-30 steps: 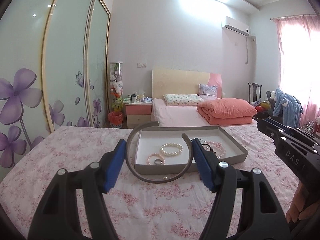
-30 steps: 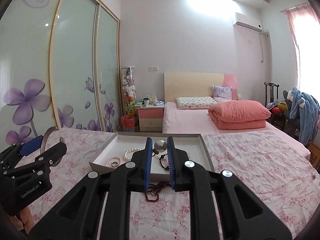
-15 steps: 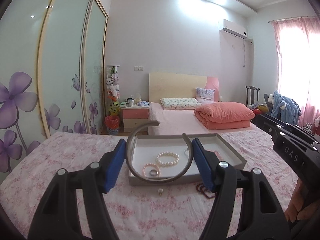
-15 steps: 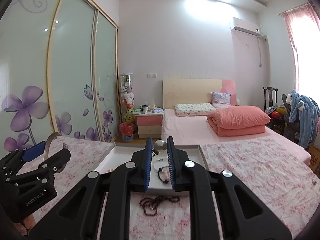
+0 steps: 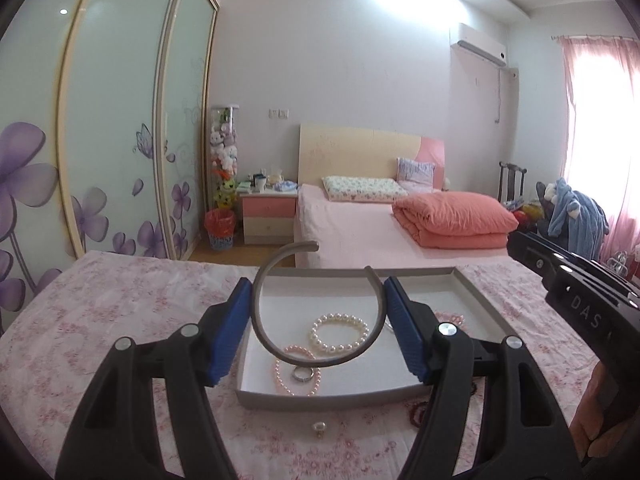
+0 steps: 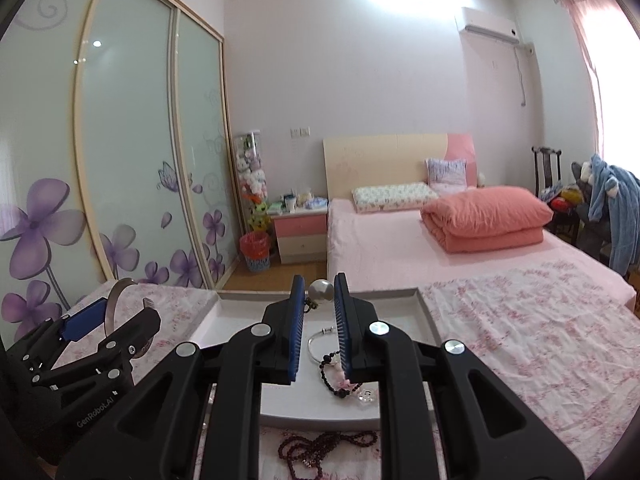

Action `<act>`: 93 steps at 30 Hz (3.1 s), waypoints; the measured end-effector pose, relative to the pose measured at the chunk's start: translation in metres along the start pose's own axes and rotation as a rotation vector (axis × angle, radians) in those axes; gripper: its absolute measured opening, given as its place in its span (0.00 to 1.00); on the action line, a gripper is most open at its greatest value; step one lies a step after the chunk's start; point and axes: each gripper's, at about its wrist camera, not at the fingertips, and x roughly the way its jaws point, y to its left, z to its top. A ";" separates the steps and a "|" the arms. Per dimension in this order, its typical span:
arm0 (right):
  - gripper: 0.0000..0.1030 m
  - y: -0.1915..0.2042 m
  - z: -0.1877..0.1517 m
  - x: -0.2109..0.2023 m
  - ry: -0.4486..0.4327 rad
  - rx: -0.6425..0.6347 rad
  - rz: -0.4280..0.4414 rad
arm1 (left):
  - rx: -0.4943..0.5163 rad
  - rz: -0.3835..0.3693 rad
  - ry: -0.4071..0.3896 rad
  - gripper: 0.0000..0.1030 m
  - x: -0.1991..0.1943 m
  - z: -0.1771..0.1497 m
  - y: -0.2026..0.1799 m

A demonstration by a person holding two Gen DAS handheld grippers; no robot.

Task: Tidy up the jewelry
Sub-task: 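Carry the cuff bangle with the left tool while the right tool carries the pearl earring to the tray, then lower the cuff bangle into the tray with the left tool while the right tool releases the earring there, then grasp the dark red bead necklace beside the tray with the right tool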

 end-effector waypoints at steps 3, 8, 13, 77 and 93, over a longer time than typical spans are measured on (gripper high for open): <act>0.16 -0.001 -0.005 0.018 0.048 0.010 0.001 | 0.007 -0.006 0.032 0.63 0.017 -0.003 0.000; 0.16 -0.005 -0.014 0.043 0.120 0.026 0.002 | 0.006 -0.017 0.100 0.63 0.047 -0.012 0.002; 0.16 -0.008 -0.019 0.059 0.175 0.044 0.017 | 0.006 -0.032 0.153 0.63 0.071 -0.017 0.003; 0.48 0.006 -0.091 0.055 0.557 0.017 -0.092 | -0.089 0.083 0.261 0.71 -0.014 -0.053 0.079; 0.12 -0.037 -0.096 0.018 0.550 -0.046 -0.145 | 0.011 -0.032 0.369 0.72 -0.001 -0.071 0.030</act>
